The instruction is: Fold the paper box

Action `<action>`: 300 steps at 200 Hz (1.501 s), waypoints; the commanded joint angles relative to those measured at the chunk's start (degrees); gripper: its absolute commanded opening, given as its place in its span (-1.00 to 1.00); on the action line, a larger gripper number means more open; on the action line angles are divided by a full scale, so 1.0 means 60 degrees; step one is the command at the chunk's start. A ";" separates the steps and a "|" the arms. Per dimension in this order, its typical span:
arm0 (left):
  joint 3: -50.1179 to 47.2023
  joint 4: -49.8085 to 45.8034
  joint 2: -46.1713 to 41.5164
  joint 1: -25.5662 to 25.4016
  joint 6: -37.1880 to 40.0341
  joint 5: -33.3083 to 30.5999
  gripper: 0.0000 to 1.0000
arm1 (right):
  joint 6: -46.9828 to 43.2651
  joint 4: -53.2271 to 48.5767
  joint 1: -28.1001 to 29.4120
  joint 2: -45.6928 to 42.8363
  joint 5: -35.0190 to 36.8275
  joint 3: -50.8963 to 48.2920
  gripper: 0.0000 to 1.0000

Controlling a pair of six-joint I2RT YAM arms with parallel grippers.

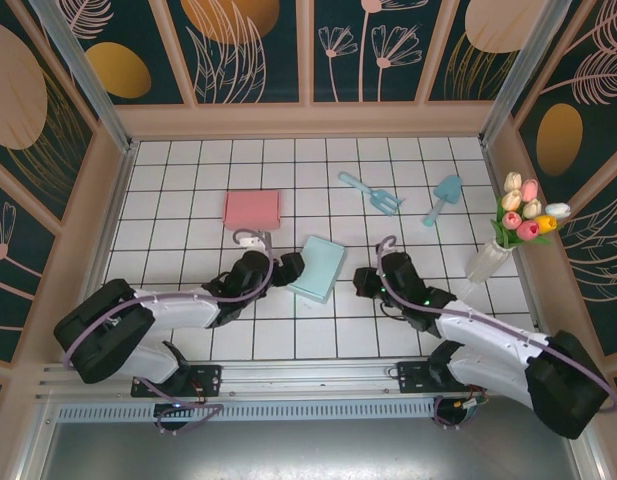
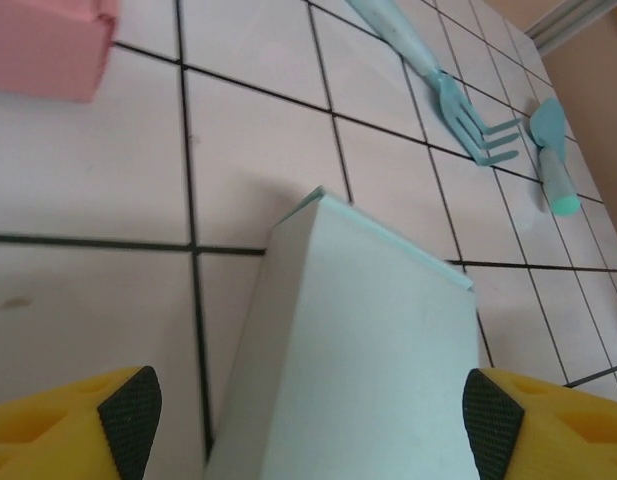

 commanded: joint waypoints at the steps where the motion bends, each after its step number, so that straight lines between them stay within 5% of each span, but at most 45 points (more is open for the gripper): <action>1: 0.0835 -0.0301 0.0648 0.0265 0.0659 0.0373 0.62 | -0.0520 0.0303 -0.0604 0.0671 -0.0799 0.0282 -0.83; 88: 0.3781 -0.0269 0.4140 0.0861 0.1487 0.2140 0.55 | -0.0956 0.2718 -0.1636 0.4900 -0.2442 0.1483 -0.89; 209: 0.4543 0.1336 0.5239 0.0381 -0.0032 0.4871 0.45 | -0.0272 0.4575 -0.1284 0.6415 -0.3808 0.1842 -0.91; 269: 0.4529 -0.0190 0.4381 0.1246 0.0070 0.2993 0.47 | -0.0275 0.3438 -0.1228 0.4439 -0.1689 0.0946 -0.84; 300: 0.3833 -0.0948 0.3198 0.1478 0.0440 0.1608 0.51 | -0.0929 0.2388 -0.1207 0.2713 -0.0988 0.0579 -0.36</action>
